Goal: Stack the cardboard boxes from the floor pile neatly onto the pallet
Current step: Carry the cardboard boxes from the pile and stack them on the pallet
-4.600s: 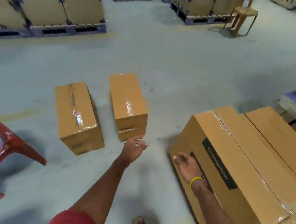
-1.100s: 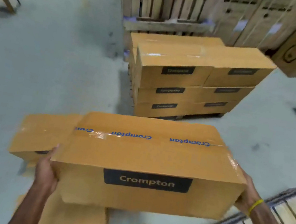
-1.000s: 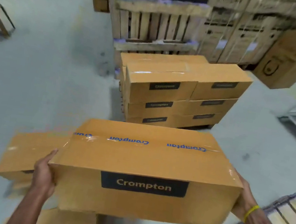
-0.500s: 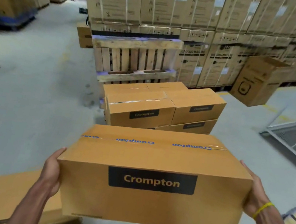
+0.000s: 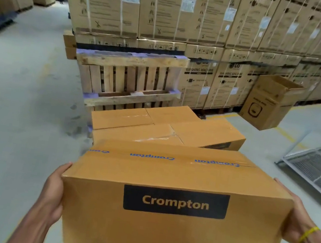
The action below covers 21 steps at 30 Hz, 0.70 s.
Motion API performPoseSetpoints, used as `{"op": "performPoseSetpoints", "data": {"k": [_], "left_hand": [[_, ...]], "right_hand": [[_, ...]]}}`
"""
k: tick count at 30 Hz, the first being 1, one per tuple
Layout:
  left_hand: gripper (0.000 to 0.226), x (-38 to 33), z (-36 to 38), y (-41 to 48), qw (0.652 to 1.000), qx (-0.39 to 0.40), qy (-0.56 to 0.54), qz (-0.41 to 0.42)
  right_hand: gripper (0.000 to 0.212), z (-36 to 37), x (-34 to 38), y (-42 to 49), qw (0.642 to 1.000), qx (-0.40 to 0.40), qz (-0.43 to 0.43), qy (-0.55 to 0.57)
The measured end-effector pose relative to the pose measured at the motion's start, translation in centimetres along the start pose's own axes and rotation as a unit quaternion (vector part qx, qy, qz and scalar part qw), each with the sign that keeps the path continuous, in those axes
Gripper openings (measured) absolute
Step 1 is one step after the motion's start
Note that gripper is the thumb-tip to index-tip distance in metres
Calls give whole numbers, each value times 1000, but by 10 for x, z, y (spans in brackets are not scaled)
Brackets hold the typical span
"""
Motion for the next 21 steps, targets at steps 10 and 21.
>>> {"op": "performPoseSetpoints", "data": {"k": [10, 21], "left_hand": [[53, -115, 89, 154, 999, 19, -6, 44], [36, -188, 171, 330, 992, -49, -50, 104]], "right_hand": [[48, 94, 122, 147, 998, -8, -48, 25], [43, 226, 239, 384, 995, 80, -57, -5]]}}
Point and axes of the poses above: each hand's wrist, its own y-axis towards the middle knuckle, its own z-axis out of the palm, x = y × z, the point moved 7 cm from there along y, towards the middle knuckle
